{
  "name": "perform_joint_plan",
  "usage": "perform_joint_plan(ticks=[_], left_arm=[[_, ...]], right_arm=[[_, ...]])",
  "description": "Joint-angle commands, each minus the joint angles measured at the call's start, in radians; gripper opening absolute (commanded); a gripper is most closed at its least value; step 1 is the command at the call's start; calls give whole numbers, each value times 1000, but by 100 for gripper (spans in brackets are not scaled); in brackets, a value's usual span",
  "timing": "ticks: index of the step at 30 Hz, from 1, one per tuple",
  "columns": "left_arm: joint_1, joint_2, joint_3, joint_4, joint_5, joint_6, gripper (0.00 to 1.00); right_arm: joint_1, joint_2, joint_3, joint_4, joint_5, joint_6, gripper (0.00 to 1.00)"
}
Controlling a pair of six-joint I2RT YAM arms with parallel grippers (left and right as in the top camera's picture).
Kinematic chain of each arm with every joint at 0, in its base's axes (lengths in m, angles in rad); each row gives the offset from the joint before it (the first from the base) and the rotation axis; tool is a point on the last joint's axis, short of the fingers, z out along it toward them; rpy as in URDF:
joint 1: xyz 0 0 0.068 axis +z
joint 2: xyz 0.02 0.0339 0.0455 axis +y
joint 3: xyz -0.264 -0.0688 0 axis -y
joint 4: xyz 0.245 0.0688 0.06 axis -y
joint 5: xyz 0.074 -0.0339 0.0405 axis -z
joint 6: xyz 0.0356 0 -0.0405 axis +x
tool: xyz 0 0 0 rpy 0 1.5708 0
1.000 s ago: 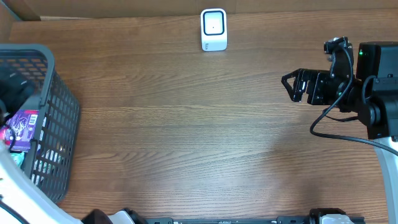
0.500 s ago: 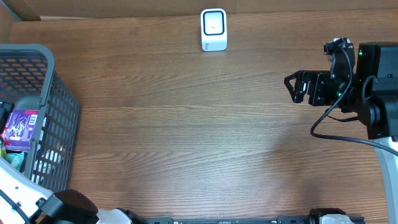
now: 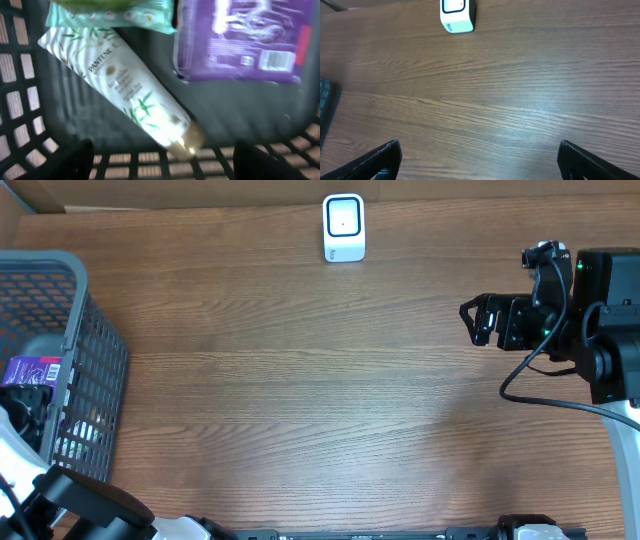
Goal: Scan the item barcode
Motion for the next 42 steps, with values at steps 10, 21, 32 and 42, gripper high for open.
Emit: perform_joint_plan(ticks=[10, 21, 32, 42], left_arm=[[5, 0, -265, 241, -103, -129, 77], [5, 4, -350, 356, -99, -129, 77], [5, 175, -352, 397, -74, -129, 75], [5, 214, -307, 369, 14, -82, 4]], right_arm=[[-4, -10, 28, -26, 6, -4, 100], [-4, -10, 28, -40, -2, 0, 100], [-4, -10, 28, -45, -1, 0, 100], [-4, -10, 28, -48, -2, 0, 100]])
